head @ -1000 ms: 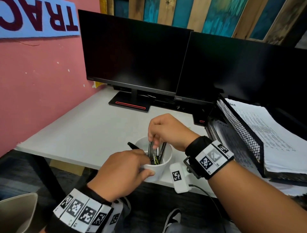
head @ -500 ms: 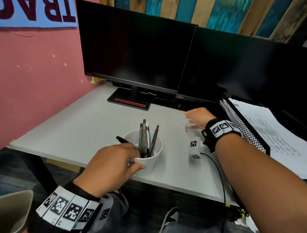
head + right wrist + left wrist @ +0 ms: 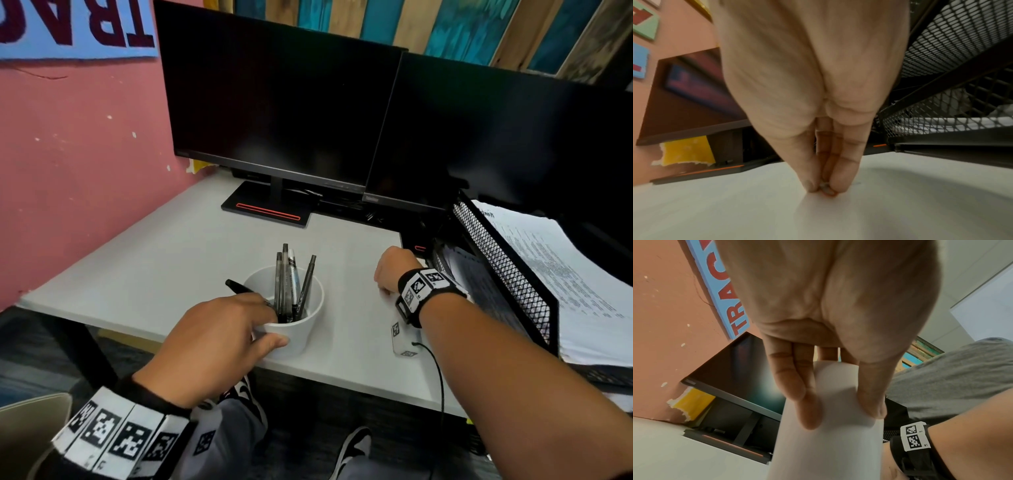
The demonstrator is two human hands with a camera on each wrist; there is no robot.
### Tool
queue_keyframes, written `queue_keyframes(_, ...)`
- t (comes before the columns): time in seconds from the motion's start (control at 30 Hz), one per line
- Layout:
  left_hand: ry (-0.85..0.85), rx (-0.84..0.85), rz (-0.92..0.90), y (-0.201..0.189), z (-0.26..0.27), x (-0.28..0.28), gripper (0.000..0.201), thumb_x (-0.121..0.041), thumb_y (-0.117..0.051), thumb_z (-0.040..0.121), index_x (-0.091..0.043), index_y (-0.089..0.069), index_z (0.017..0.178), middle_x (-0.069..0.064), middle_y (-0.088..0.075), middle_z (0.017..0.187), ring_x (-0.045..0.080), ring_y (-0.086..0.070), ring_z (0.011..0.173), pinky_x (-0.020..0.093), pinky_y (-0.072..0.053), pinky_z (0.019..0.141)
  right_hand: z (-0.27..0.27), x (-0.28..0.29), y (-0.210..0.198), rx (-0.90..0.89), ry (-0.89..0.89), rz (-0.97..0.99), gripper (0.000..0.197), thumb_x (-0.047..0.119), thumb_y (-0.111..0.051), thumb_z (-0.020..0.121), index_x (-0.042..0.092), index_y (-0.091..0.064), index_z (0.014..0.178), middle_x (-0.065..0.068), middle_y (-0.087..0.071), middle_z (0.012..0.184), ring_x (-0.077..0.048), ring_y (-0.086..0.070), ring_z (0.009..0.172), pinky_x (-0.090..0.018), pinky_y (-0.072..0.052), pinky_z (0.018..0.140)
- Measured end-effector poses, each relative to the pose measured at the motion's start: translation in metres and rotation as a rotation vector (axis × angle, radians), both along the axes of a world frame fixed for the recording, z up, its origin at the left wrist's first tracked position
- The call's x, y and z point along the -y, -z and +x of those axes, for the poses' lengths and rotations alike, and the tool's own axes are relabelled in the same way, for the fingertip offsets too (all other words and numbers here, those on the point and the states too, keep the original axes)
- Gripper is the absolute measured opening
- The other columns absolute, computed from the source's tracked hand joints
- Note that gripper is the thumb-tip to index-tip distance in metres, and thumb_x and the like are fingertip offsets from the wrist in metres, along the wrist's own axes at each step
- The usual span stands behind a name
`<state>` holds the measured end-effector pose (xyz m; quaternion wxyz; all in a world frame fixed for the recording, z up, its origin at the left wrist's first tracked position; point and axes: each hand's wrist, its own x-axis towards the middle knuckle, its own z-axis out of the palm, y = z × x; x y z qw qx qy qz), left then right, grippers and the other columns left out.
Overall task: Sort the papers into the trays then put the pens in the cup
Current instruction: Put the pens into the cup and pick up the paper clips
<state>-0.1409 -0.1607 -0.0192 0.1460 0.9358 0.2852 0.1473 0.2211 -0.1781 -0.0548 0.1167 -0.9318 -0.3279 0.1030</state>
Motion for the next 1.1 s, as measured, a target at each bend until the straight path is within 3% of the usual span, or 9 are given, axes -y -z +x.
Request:
queue_keyframes(0.13, 0.018, -0.015, 0.004, -0.004, 0.002, 0.007, 0.025, -0.06, -0.064, 0.091, -0.044, -0.052, 0.075, -0.021, -0.054, 0.081, -0.002, -0.054, 0.07, 0.015, -0.027, 0.055, -0.008, 0.011, 0.004, 0.024, -0.069, -0.065, 0.016, 0.003, -0.058, 0.092, 0.004, -0.074, 0.091, -0.01, -0.075, 0.094, -0.026, -0.071, 0.082, -0.028, -0.057, 0.065)
queue_keyframes(0.23, 0.02, -0.012, 0.009, -0.007, 0.003, 0.012, 0.036, -0.058, -0.066, 0.09, -0.046, -0.042, 0.065, -0.022, -0.052, 0.077, -0.004, -0.051, 0.065, 0.015, -0.025, 0.053, -0.011, 0.021, 0.007, -0.006, -0.091, -0.041, 0.018, 0.002, -0.062, 0.088, 0.008, -0.078, 0.094, -0.009, -0.077, 0.098, -0.027, -0.073, 0.09, -0.033, -0.063, 0.079)
queue_keyframes(0.37, 0.032, -0.023, 0.024, -0.008, 0.005, 0.018, 0.043, -0.059, -0.065, 0.091, -0.046, -0.036, 0.062, -0.02, -0.05, 0.075, 0.001, -0.05, 0.063, 0.017, -0.024, 0.053, -0.006, 0.035, 0.0, -0.24, -0.028, 0.213, 0.015, -0.002, -0.066, 0.086, 0.009, -0.074, 0.081, -0.009, -0.075, 0.075, -0.027, -0.073, 0.068, -0.043, -0.067, 0.074)
queue_keyframes(0.43, 0.034, -0.028, 0.023, -0.008, 0.007, 0.02, 0.045, -0.059, -0.065, 0.091, -0.043, -0.035, 0.061, -0.018, -0.049, 0.075, 0.002, -0.049, 0.062, 0.018, -0.024, 0.053, -0.007, 0.043, -0.012, -0.481, 0.052, 0.403, 0.017, -0.009, -0.066, 0.087, 0.007, -0.072, 0.091, -0.013, -0.071, 0.07, -0.026, -0.068, 0.058, -0.047, -0.065, 0.074)
queue_keyframes(0.53, 0.041, -0.042, 0.017, -0.007, 0.01, 0.022, 0.045, -0.059, -0.064, 0.091, -0.041, -0.036, 0.061, -0.016, -0.05, 0.076, 0.003, -0.049, 0.063, 0.018, -0.024, 0.053, -0.017, 0.052, -0.039, -0.694, 0.029, 0.581, 0.022, -0.009, -0.065, 0.089, 0.005, -0.074, 0.104, -0.015, -0.069, 0.078, -0.021, -0.068, 0.062, -0.036, -0.063, 0.068)
queue_keyframes(0.67, 0.054, -0.046, 0.013, -0.005, 0.014, 0.025, 0.045, -0.058, -0.063, 0.092, -0.039, -0.037, 0.062, -0.015, -0.05, 0.077, 0.002, -0.048, 0.064, 0.018, -0.024, 0.054, -0.039, 0.06, -0.071, -0.831, -0.108, 0.664, 0.013, -0.005, -0.069, 0.089, 0.002, -0.074, 0.099, -0.016, -0.069, 0.08, -0.023, -0.071, 0.066, -0.035, -0.064, 0.066)
queue_keyframes(0.8, 0.075, -0.052, 0.017, 0.001, 0.02, 0.026, 0.036, -0.059, -0.062, 0.092, -0.034, -0.048, 0.069, -0.014, -0.053, 0.08, 0.007, -0.051, 0.069, 0.018, -0.025, 0.054, -0.071, 0.065, -0.1, -0.817, -0.341, 0.62, 0.007, 0.001, -0.072, 0.091, 0.006, -0.076, 0.093, -0.013, -0.074, 0.083, -0.023, -0.072, 0.071, -0.029, -0.058, 0.055)
queue_keyframes(0.97, 0.089, -0.03, 0.037, 0.005, 0.028, 0.027, 0.033, -0.06, -0.063, 0.09, -0.028, -0.062, 0.081, -0.012, -0.058, 0.085, 0.009, -0.057, 0.074, 0.018, -0.027, 0.054, -0.104, 0.062, -0.113, -0.707, -0.591, 0.404, 0.011, 0.006, -0.08, 0.088, 0.01, -0.079, 0.098, -0.014, -0.081, 0.095, -0.026, -0.075, 0.079, -0.028, -0.054, 0.053)
queue_keyframes(1.1, 0.098, -0.014, 0.044, 0.003, 0.027, 0.028, 0.029, -0.058, -0.065, 0.09, -0.031, -0.06, 0.078, -0.013, -0.058, 0.085, 0.007, -0.056, 0.072, 0.016, -0.027, 0.054, -0.07, 0.053, -0.093, -0.688, -0.318, 0.592, 0.01, 0.004, -0.074, 0.092, 0.006, -0.079, 0.101, -0.014, -0.078, 0.101, -0.026, -0.073, 0.084, -0.034, -0.064, 0.065)
